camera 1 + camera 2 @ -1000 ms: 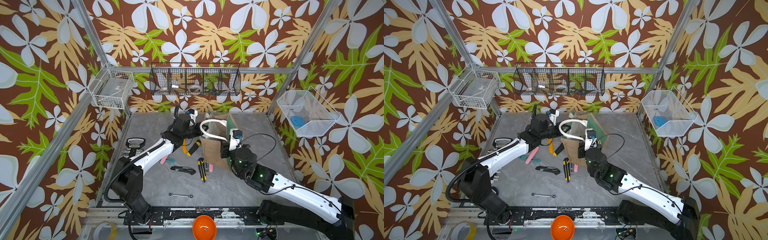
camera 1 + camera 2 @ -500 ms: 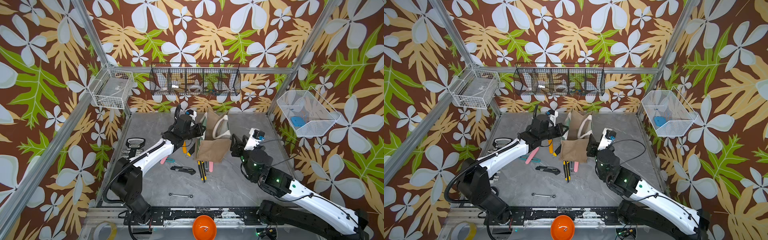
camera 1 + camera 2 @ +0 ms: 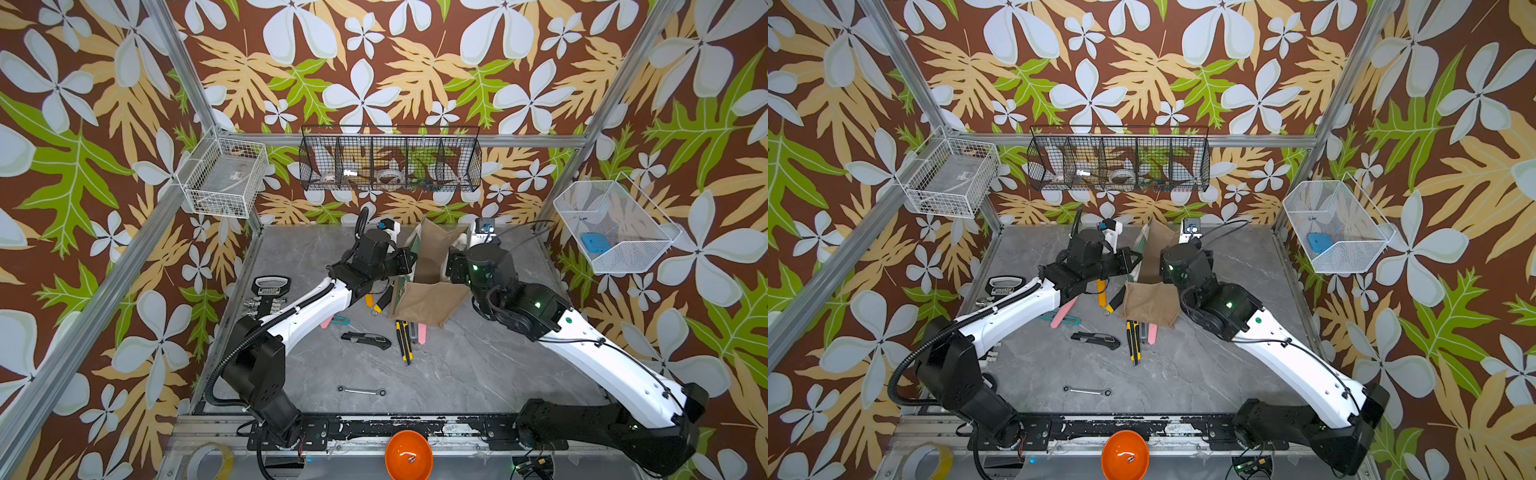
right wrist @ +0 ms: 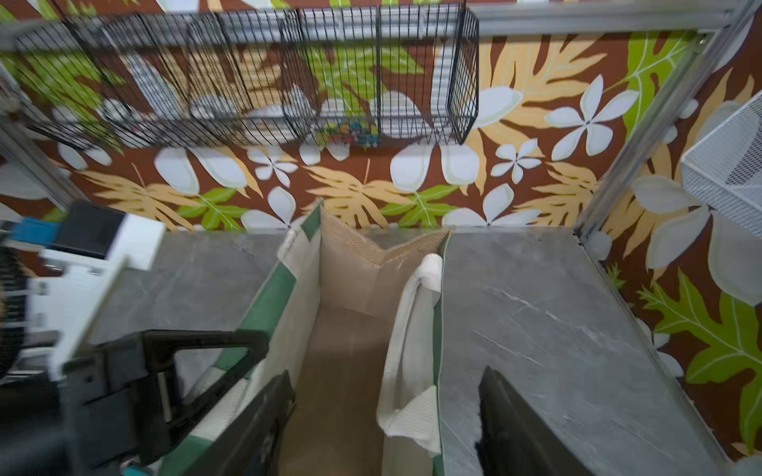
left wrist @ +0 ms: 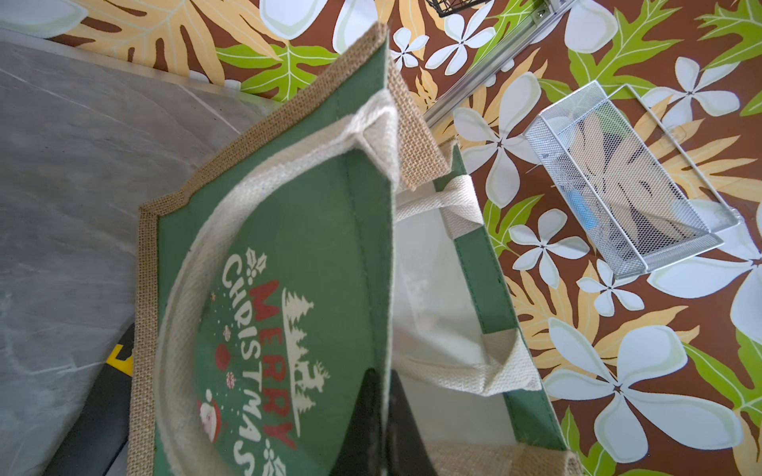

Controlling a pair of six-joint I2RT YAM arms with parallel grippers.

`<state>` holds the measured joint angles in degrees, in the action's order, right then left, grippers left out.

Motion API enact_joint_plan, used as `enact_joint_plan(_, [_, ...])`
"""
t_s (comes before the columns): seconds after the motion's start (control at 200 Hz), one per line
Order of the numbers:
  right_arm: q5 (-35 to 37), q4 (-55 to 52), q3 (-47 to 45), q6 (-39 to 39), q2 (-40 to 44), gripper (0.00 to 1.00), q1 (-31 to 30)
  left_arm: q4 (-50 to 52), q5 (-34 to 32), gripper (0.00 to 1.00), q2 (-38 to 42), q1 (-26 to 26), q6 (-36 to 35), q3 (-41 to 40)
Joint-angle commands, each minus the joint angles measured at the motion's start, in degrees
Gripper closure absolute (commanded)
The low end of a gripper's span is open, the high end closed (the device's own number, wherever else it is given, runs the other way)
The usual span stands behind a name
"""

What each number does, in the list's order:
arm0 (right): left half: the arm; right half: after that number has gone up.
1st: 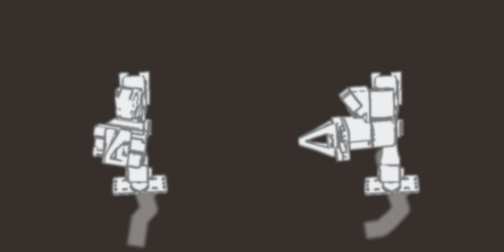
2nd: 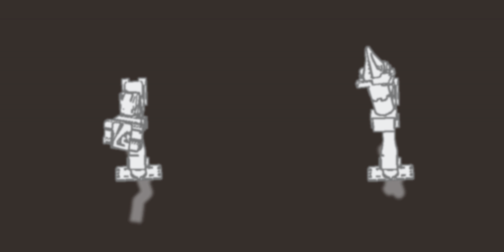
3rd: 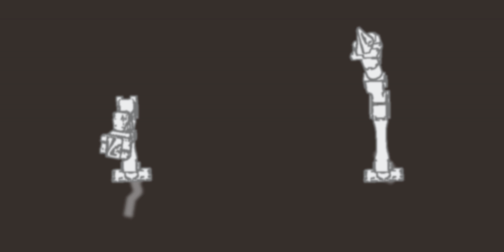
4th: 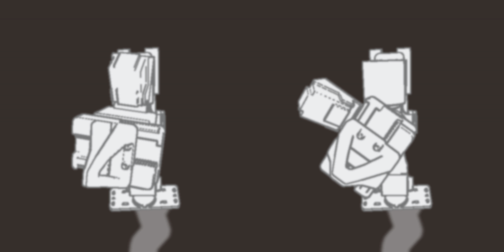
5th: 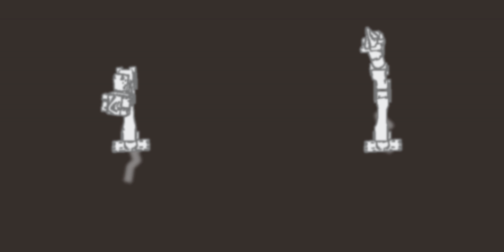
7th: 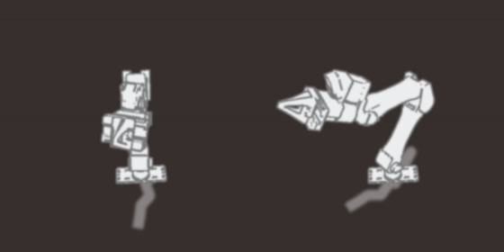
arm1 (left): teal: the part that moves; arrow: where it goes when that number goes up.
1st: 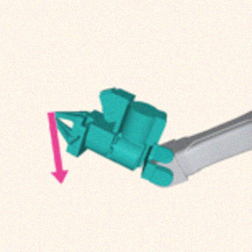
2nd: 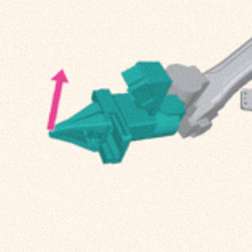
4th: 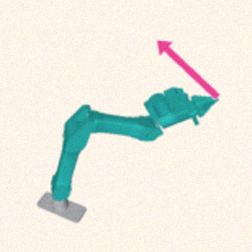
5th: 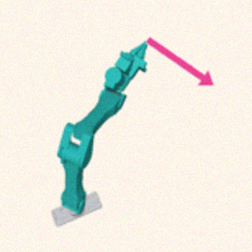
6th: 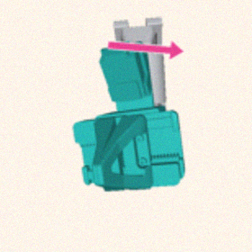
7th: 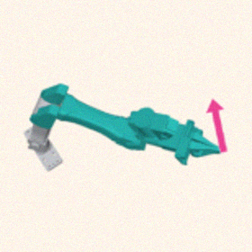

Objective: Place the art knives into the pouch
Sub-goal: Open the pouch at the center of the board.

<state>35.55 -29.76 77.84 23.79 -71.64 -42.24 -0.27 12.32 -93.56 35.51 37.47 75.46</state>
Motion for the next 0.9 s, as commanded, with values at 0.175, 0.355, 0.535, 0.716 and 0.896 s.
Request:
enact_joint_plan(0.175, [-11.0,-4.16,-5.37,4.11,-1.77,0.29,11.08,-1.69,-1.18,1.0,0.92,1.05,-0.42,0.03])
enact_joint_plan(0.355, [-18.09,-0.65,-5.02,1.46,-6.04,0.32,13.8,-1.71,-0.89,1.0,0.75,1.67,-0.55,0.39])
enact_joint_plan(0.535, [-18.72,-0.65,-3.11,0.57,-11.1,0.43,16.28,-1.92,-0.8,1.0,0.83,1.76,-0.29,0.39])
enact_joint_plan(0.716, [-17.88,-0.45,-1.36,-0.83,-13.18,0.69,16.52,-1.49,-1.23,1.0,0.84,1.76,-0.77,0.72])
enact_joint_plan(0.896, [-16.67,0.12,-1.02,-1.29,-11.9,0.88,16.89,1.79,-2.77,0.85,-0.22,1.76,-2.58,3.14])
